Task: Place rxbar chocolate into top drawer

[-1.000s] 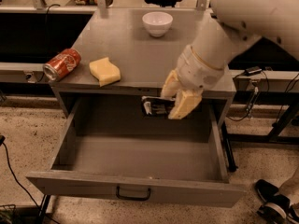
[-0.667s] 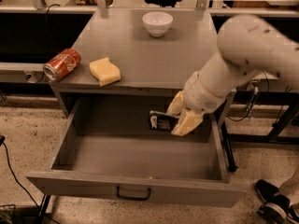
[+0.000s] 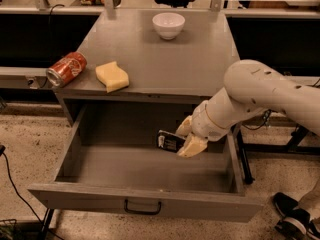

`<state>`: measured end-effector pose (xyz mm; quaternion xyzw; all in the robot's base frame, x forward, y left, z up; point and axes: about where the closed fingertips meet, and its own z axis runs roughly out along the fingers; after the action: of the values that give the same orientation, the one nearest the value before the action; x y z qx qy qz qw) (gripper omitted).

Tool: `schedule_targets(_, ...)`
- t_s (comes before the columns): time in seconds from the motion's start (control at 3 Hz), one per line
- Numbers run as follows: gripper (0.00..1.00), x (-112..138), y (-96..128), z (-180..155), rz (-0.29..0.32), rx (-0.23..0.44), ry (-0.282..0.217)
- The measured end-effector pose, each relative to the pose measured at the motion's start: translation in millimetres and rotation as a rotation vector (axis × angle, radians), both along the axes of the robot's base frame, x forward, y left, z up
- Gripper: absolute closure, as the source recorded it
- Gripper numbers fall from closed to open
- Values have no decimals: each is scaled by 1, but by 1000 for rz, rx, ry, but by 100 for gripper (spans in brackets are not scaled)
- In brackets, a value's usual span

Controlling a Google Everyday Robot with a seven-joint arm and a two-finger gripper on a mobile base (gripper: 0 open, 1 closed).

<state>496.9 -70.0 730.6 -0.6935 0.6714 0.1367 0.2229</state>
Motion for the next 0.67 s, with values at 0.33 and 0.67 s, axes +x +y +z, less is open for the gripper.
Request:
schedule_targets(0.33, 100, -2, 0, 0, 8, 13, 2)
schedule_targets(0.67, 100, 2, 9, -12, 18, -20, 20)
